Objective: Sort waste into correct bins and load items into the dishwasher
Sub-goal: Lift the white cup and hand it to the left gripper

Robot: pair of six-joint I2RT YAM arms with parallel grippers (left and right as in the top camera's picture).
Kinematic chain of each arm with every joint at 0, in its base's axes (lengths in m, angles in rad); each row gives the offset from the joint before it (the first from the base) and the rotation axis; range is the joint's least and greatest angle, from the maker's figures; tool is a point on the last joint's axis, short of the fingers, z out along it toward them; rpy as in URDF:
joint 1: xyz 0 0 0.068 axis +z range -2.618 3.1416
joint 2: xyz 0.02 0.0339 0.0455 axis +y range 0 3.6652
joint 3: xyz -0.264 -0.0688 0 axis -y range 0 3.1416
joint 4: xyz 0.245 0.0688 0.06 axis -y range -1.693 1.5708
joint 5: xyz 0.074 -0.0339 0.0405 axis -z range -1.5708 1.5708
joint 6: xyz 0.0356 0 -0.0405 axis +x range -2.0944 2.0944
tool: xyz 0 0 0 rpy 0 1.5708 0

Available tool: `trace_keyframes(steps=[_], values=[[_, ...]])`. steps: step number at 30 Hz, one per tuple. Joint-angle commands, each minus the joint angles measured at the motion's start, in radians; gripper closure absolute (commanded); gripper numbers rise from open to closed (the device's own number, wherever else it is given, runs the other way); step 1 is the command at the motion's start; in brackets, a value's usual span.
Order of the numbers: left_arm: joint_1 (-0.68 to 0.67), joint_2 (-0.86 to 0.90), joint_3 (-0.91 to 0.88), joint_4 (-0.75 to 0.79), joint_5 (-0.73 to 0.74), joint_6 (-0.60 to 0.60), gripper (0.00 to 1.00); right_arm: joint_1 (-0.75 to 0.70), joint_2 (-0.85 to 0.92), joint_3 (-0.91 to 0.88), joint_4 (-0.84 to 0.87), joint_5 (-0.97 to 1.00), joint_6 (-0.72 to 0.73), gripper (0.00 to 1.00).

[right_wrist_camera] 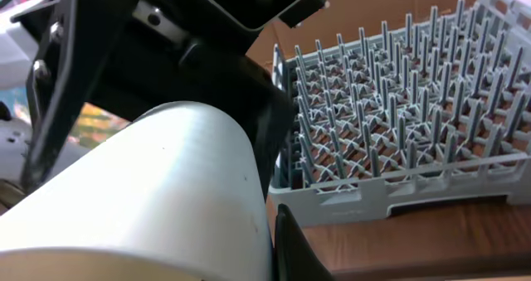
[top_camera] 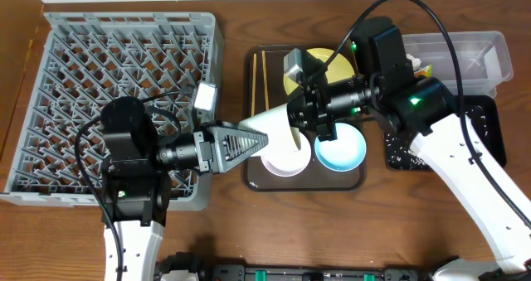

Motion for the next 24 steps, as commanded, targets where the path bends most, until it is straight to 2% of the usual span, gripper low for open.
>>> trace_keyframes(steps=[1,7,9,11,12,13,15,18,24], values=[[-0.015,-0.009,0.020,0.009,0.069,-0.009,0.25,-0.004,0.018,0.005,0.007,0.067,0.047,0.99],[-0.015,-0.009,0.020,0.010,0.069,-0.009,0.41,-0.003,0.019,0.005,0.005,0.079,0.058,0.99],[-0.015,-0.009,0.020,0.028,0.067,-0.009,0.50,0.000,0.019,0.005,0.004,0.079,0.063,0.95],[-0.015,-0.010,0.020,0.035,0.039,-0.009,0.50,0.003,0.019,0.005,0.003,0.079,0.063,0.63],[-0.015,-0.010,0.020,0.035,0.024,-0.010,0.50,0.003,0.019,0.005,0.003,0.079,0.063,0.51],[-0.015,-0.011,0.020,0.035,-0.003,-0.009,0.50,0.003,0.018,0.005,0.000,0.080,0.063,0.41],[-0.014,-0.012,0.020,0.035,-0.034,-0.009,0.50,-0.002,0.018,0.005,-0.010,0.089,0.063,0.29],[0.011,-0.013,0.020,0.039,-0.064,-0.004,0.50,-0.030,0.017,0.005,-0.032,0.124,0.070,0.24],[0.153,-0.013,0.020,0.038,-0.109,-0.001,0.53,-0.102,0.017,0.005,-0.115,0.194,0.134,0.22]])
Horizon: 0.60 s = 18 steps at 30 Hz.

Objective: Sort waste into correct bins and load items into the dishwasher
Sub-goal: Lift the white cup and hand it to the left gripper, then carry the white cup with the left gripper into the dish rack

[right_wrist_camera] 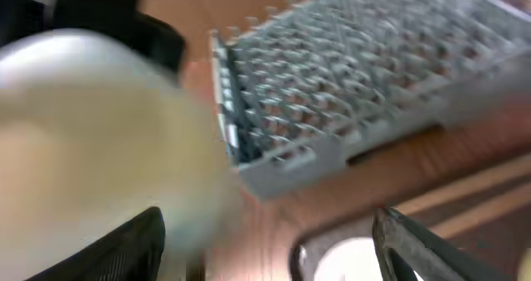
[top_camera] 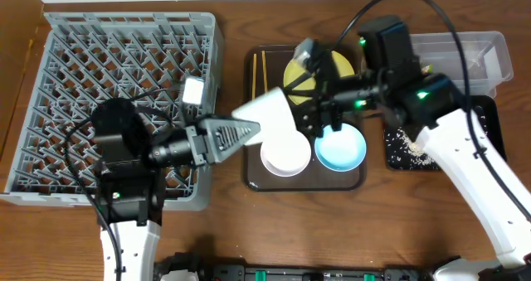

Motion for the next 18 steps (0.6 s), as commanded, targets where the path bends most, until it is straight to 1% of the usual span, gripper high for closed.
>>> trace_keyframes(steps=[1,7,11,13,15,17,18], values=[[0.101,-0.011,0.021,0.006,-0.048,0.002,0.54,-0.039,0.010,0.005,-0.060,0.066,0.039,0.22],[0.268,-0.011,0.021,-0.019,-0.074,0.002,0.55,-0.022,0.010,0.005,-0.207,0.217,0.039,0.23],[0.349,-0.010,0.021,-0.031,-0.076,-0.003,0.55,0.001,0.010,0.005,-0.258,0.272,0.039,0.23],[0.361,-0.010,0.021,-0.045,-0.097,-0.046,0.55,0.011,0.010,0.005,-0.269,0.283,0.039,0.23],[0.362,-0.010,0.021,-0.024,-0.116,-0.100,0.55,0.019,0.010,0.005,-0.273,0.282,0.039,0.23],[0.362,-0.010,0.021,-0.011,-0.163,-0.172,0.59,0.032,0.010,0.005,-0.272,0.285,0.047,0.23],[0.362,-0.009,0.021,-0.011,-0.187,-0.171,0.60,0.037,0.010,0.005,-0.272,0.290,0.047,0.23]])
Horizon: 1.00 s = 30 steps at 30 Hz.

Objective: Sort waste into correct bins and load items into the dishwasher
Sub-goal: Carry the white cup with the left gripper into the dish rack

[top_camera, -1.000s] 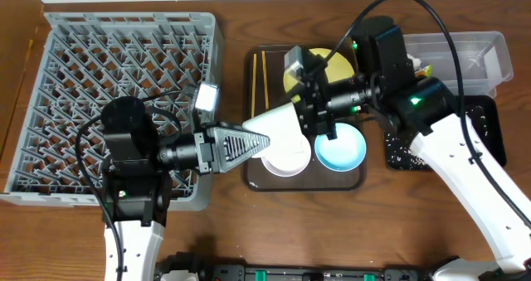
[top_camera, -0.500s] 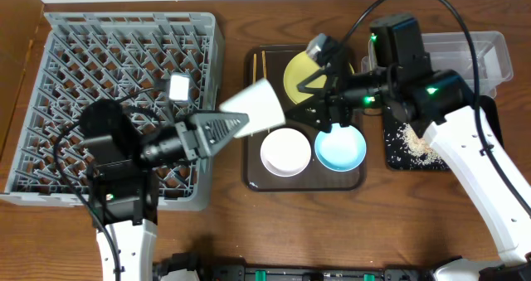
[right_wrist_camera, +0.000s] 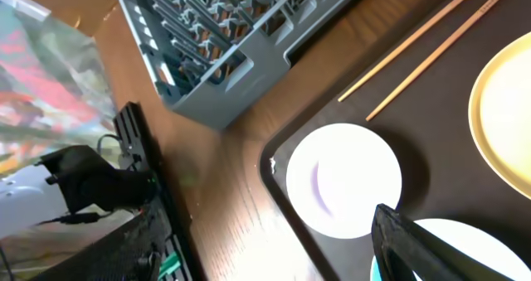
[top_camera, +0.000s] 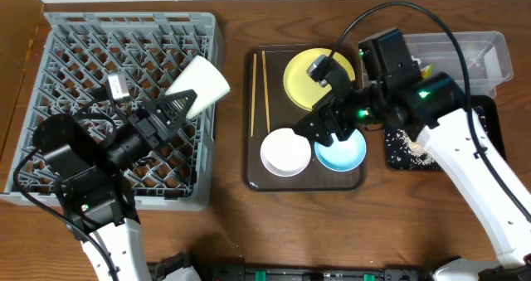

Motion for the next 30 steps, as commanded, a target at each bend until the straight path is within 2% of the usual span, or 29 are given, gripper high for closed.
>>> trace_keyframes(steps=[1,6,11,19,21,23,26,28,30], values=[[0.006,-0.007,0.021,0.007,-0.097,-0.085,0.60,0.026,0.010,0.005,-0.004,0.029,0.013,0.23],[0.006,0.001,0.021,-0.069,-0.238,-0.060,0.60,0.033,0.010,0.005,-0.023,0.041,0.028,0.23],[0.006,0.001,0.022,-0.211,-0.456,-0.014,0.60,0.033,0.010,0.005,-0.034,0.041,0.027,0.23],[0.006,0.001,0.108,-0.541,-0.776,0.193,0.60,0.033,0.010,0.005,-0.044,0.041,0.027,0.22],[0.006,0.004,0.171,-0.637,-0.911,0.250,0.60,0.033,0.010,0.005,-0.043,0.041,0.027,0.22],[0.006,0.016,0.261,-0.770,-1.117,0.299,0.60,0.033,0.010,0.005,-0.044,0.041,0.027,0.22],[0.006,0.048,0.361,-0.925,-1.386,0.310,0.59,0.033,0.010,0.005,-0.043,0.041,0.026,0.22],[0.006,0.076,0.381,-0.969,-1.500,0.309,0.59,0.033,0.010,0.005,-0.043,0.041,0.026,0.22],[0.006,0.120,0.381,-0.992,-1.548,0.309,0.59,0.033,0.010,0.005,-0.044,0.041,0.027,0.22]])
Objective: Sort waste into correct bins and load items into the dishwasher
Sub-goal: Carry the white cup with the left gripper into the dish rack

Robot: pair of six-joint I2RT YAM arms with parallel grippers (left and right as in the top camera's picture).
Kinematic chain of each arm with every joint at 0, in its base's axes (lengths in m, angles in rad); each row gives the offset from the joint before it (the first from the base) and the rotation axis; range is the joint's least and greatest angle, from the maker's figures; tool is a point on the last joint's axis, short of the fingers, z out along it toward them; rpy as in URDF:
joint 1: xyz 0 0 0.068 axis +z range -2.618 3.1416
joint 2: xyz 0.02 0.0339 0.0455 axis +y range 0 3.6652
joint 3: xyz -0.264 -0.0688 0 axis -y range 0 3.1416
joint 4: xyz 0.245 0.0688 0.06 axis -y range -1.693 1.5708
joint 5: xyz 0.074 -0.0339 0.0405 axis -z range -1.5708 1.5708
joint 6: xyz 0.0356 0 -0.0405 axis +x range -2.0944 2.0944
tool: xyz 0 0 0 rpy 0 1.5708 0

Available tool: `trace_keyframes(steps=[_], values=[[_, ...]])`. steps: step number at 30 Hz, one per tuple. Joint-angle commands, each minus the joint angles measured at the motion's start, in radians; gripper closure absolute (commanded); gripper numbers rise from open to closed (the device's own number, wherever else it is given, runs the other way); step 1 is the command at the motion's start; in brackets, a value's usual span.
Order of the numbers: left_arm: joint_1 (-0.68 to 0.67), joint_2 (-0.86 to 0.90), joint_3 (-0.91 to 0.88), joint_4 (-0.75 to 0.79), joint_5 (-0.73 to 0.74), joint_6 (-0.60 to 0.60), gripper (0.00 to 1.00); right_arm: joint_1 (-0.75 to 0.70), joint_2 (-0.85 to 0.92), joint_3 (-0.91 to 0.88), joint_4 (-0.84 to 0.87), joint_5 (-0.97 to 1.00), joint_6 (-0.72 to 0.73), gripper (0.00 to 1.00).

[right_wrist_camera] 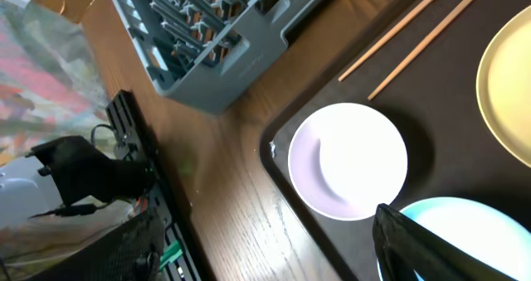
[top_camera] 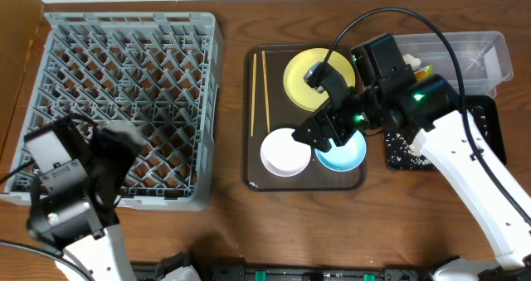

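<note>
A grey dish rack [top_camera: 124, 74] fills the left of the table. My left gripper [top_camera: 116, 148] hangs low over the rack's front left, blurred, shut on a pale white cup [top_camera: 124, 135]. On the dark tray [top_camera: 257, 177] lie two chopsticks [top_camera: 259, 82], a yellow plate [top_camera: 319, 74], a white bowl [top_camera: 284, 151] and a blue bowl [top_camera: 344, 152]. My right gripper [top_camera: 319, 132] hovers open and empty over the two bowls. The right wrist view shows the white bowl [right_wrist_camera: 348, 161], the blue bowl [right_wrist_camera: 452, 223], the chopsticks [right_wrist_camera: 415, 32] and the rack's corner [right_wrist_camera: 216, 41].
A clear plastic bin [top_camera: 456, 53] stands at the back right. In front of it lies a black tray [top_camera: 406, 152] with white crumbs, partly under my right arm. Bare wood runs along the table's front edge.
My left arm has swung from over the rack's right side to its front left corner, the cup going down with it. My right gripper stays open over the bowls, hardly moved.
Both grippers met at the white cup above the tray's left edge. Then my right gripper was off it and open, and the left held it alone. The left then had it over the rack's right side, and now low at the rack's front left.
</note>
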Motion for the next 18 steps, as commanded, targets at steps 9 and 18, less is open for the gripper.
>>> trace_keyframes(steps=[9,18], values=[[0.088,0.312,0.013,-0.013,-0.261,0.042,0.59,0.008,0.010,0.005,-0.028,-0.002,0.007,0.22],[0.187,0.462,0.013,0.079,-0.131,0.053,0.51,0.008,0.010,0.005,-0.027,-0.002,0.008,0.22]])
